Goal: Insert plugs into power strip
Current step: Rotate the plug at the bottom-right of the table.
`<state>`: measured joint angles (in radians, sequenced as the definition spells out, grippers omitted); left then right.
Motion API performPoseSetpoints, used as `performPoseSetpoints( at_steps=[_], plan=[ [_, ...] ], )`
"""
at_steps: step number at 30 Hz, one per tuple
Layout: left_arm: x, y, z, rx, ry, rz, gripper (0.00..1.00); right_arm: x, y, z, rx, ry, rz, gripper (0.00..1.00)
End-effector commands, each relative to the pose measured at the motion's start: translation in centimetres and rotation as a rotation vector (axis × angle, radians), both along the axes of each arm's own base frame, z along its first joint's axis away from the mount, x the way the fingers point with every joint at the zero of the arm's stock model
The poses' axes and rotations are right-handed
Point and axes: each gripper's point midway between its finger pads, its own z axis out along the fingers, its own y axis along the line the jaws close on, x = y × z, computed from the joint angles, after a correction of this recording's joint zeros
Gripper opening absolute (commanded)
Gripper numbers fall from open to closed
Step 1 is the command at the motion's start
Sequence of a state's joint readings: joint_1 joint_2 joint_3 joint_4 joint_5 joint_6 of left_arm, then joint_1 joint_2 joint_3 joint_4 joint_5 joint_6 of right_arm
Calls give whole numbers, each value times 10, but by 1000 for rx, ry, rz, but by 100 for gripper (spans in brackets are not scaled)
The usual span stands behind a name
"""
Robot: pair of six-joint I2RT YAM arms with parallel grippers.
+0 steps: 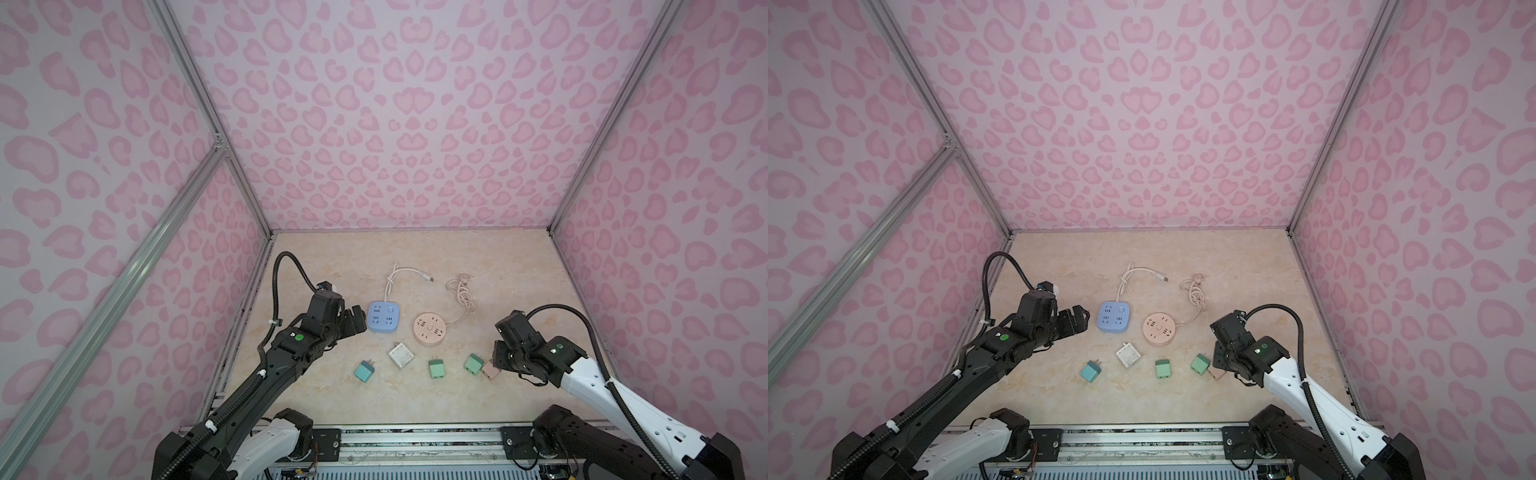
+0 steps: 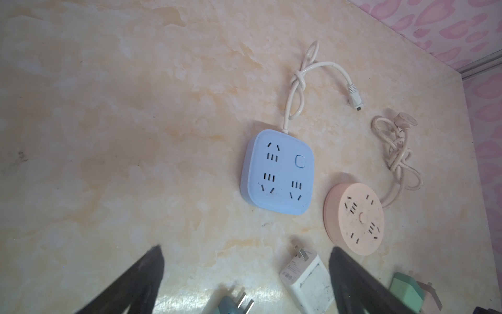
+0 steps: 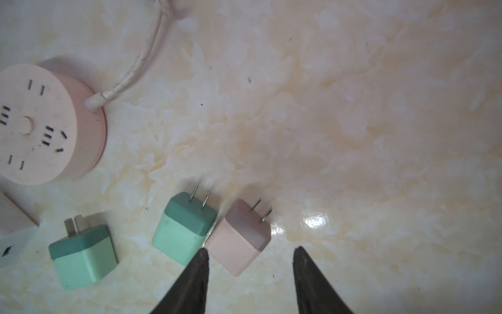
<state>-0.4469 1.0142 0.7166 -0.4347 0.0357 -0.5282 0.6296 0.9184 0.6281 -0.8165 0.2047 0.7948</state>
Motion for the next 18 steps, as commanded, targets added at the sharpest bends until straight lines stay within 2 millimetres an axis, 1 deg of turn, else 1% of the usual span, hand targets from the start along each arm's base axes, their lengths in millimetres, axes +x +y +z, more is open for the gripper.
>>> performPoseSetpoints(
  at_steps=[1, 6, 11, 12, 14, 18],
  plan=[
    [3, -4, 4, -13, -26, -14, 97, -16, -3, -9, -23, 50, -8, 51],
    [1, -4, 1, -9, -19, -18, 97, -28, -1, -19, -41, 77, 3, 52],
    [1, -5, 0, -12, -19, -18, 96, -29, 1, -26, -25, 78, -6, 53],
    [1, -6, 0, -12, -19, -19, 96, -29, 3, -29, -21, 83, -2, 52],
    [2, -6, 0, -14, -19, -19, 96, -29, 7, -32, -7, 91, 4, 47],
    [1, -6, 0, -15, -18, -22, 97, -33, 14, -38, 3, 114, 26, 45]
  ],
)
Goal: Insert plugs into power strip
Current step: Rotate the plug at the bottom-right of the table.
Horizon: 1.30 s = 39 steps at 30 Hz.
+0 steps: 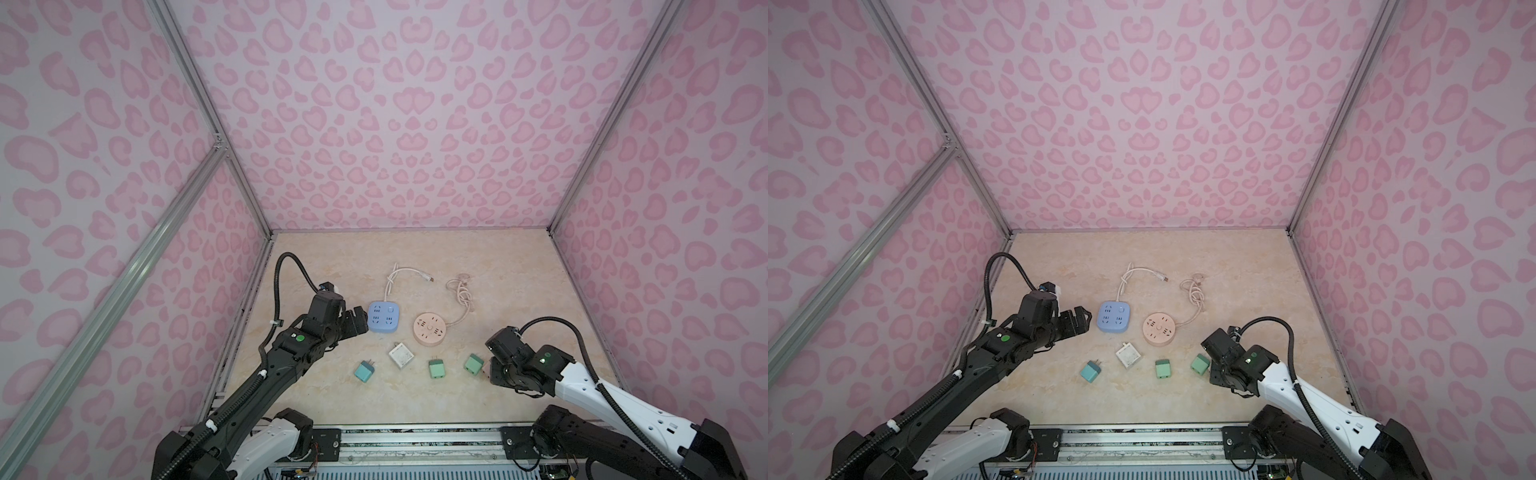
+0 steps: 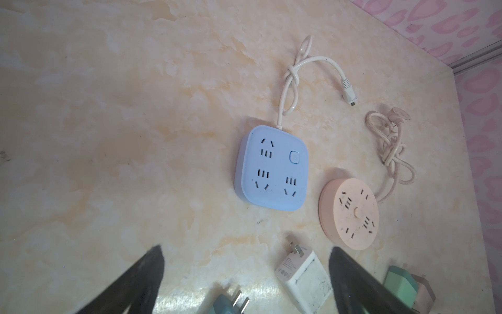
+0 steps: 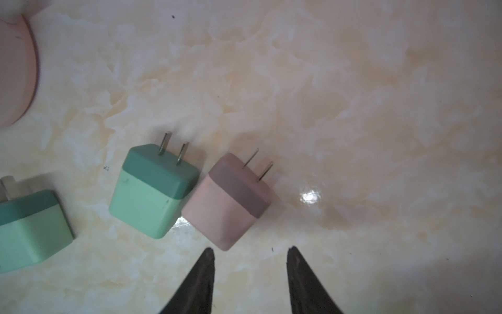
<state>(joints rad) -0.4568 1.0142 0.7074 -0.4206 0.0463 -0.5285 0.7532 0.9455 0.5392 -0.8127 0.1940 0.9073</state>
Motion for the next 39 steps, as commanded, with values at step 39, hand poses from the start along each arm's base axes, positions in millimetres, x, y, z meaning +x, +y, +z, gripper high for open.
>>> performPoseSetpoints(
  at_steps=[39],
  plan=[
    [3, -11, -1, -49, -6, -19, 97, 25, -14, -2, 19, -78, -18, 61]
  ],
)
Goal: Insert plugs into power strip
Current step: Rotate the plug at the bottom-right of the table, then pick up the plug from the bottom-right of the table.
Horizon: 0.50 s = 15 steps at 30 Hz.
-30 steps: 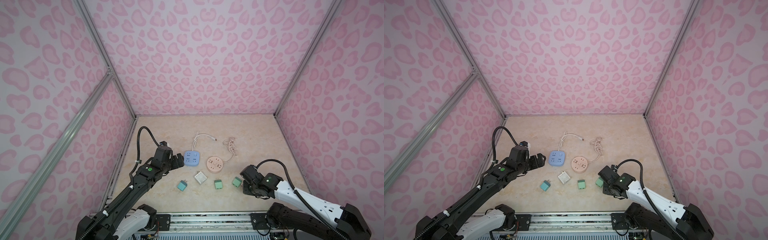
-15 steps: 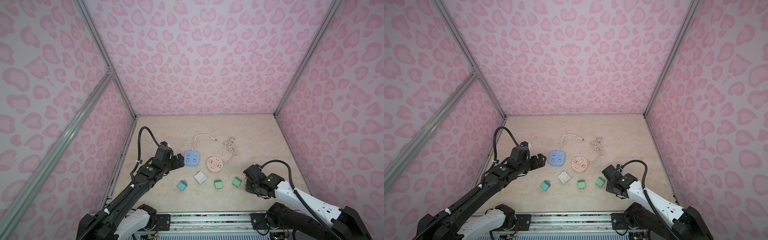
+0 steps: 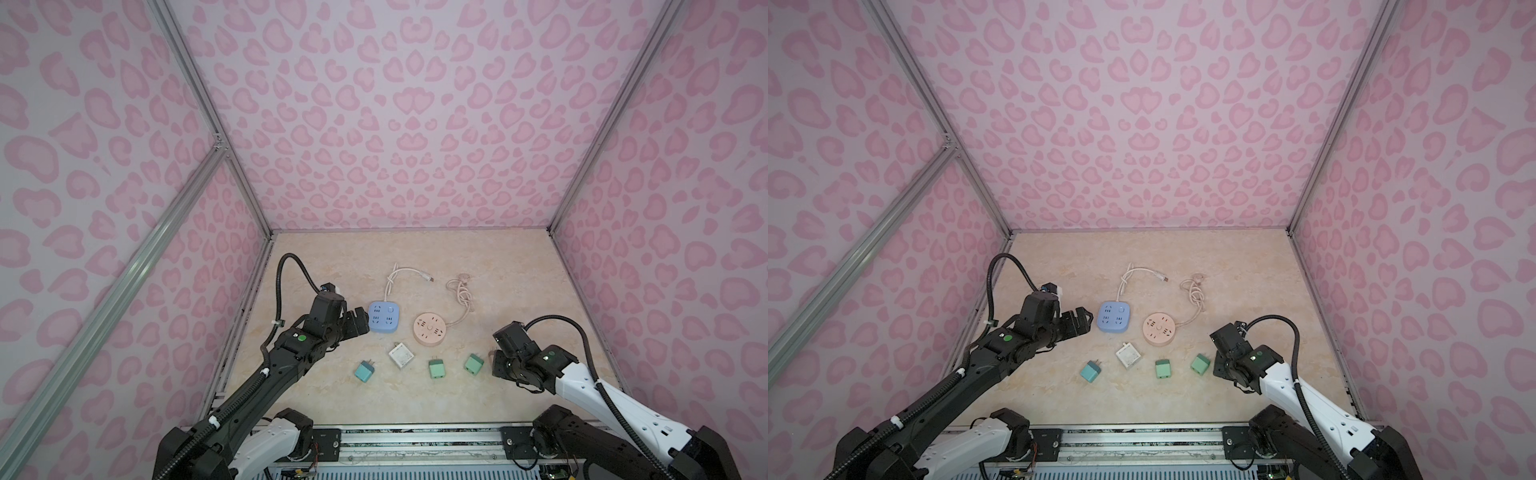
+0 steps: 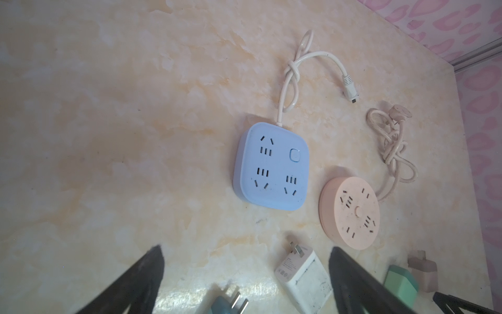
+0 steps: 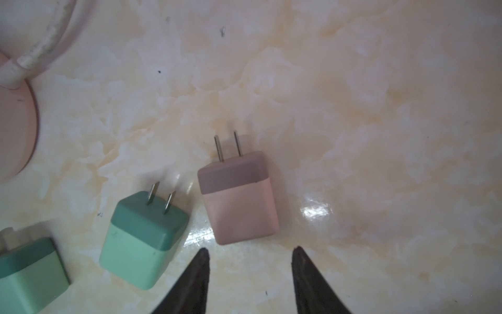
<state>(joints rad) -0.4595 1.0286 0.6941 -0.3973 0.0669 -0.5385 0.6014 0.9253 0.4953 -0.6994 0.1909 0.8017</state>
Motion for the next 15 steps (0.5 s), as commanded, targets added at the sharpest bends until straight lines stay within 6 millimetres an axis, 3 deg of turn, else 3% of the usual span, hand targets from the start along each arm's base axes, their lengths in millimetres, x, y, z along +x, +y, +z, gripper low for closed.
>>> performPoseSetpoints(
  at_steps=[1, 6, 15],
  plan=[
    [4, -8, 4, -40, -18, -13, 96, 1, 1, 1, -8, -10, 41, 62],
    [5, -14, 5, -70, -17, -26, 97, 7, 2, 4, -33, -19, 59, 53],
    [7, -18, 8, -78, -18, -39, 97, 19, 6, -6, -88, 10, 76, 52]
  ],
)
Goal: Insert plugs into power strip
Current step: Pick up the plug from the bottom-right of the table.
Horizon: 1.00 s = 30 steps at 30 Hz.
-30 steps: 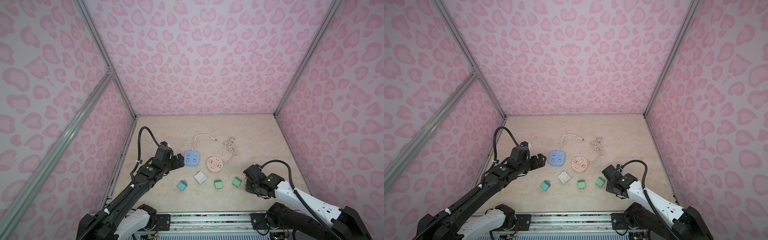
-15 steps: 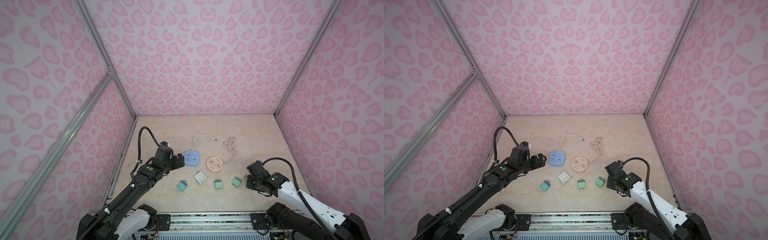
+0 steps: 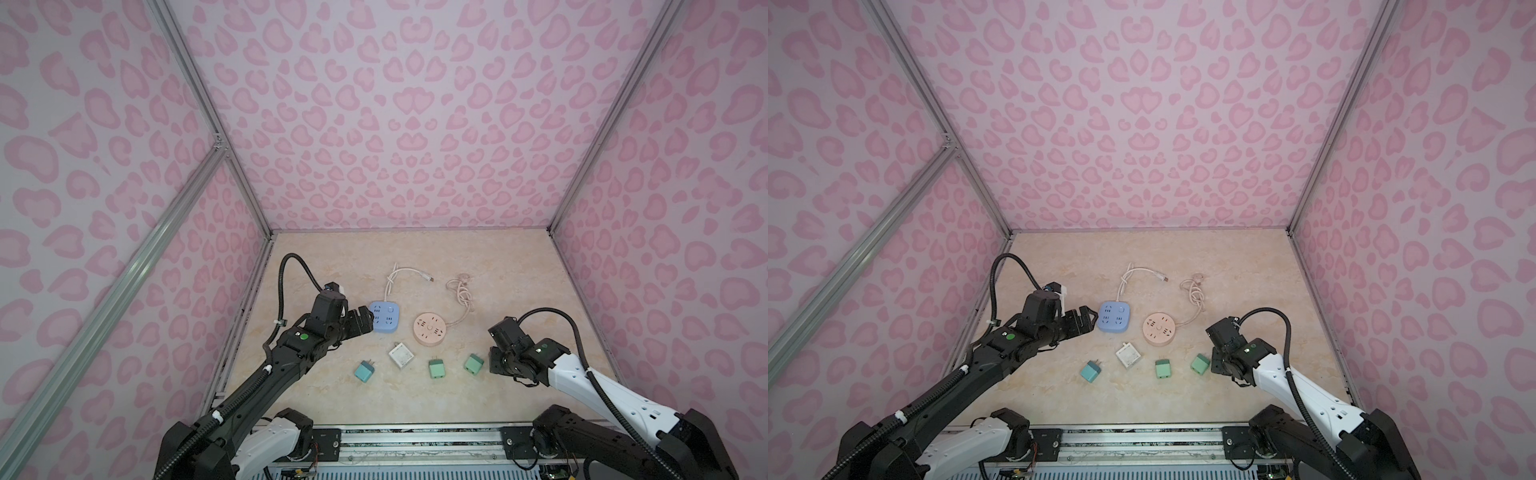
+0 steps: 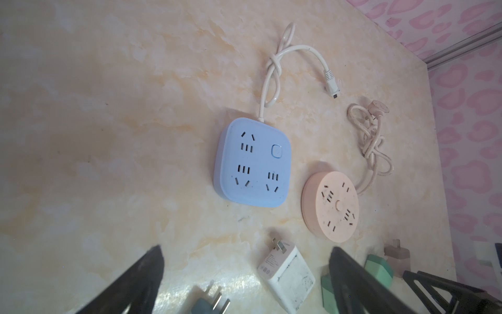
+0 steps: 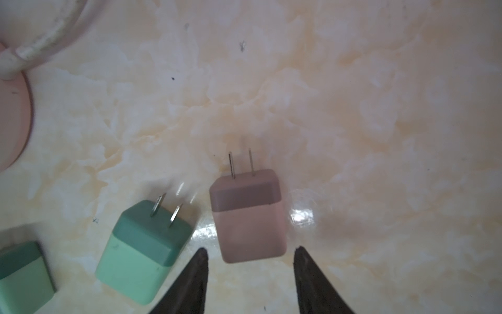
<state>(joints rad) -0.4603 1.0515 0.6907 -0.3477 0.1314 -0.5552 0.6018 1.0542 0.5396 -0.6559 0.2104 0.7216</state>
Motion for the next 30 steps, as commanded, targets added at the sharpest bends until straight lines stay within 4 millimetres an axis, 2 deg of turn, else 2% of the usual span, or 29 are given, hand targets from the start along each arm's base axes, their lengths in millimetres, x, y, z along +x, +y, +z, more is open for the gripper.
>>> performPoseSetpoints(
  at_steps=[1, 14, 30],
  plan=[
    [5, -4, 7, -18, -24, -5, 97, 7, 1, -2, -24, -5, 7, 52],
    [4, -7, 4, -35, -12, -13, 97, 11, 2, -29, -75, 98, -9, 44],
    [4, -12, -2, -38, 8, -25, 99, 15, -1, -29, -91, 97, -21, 38]
  ],
)
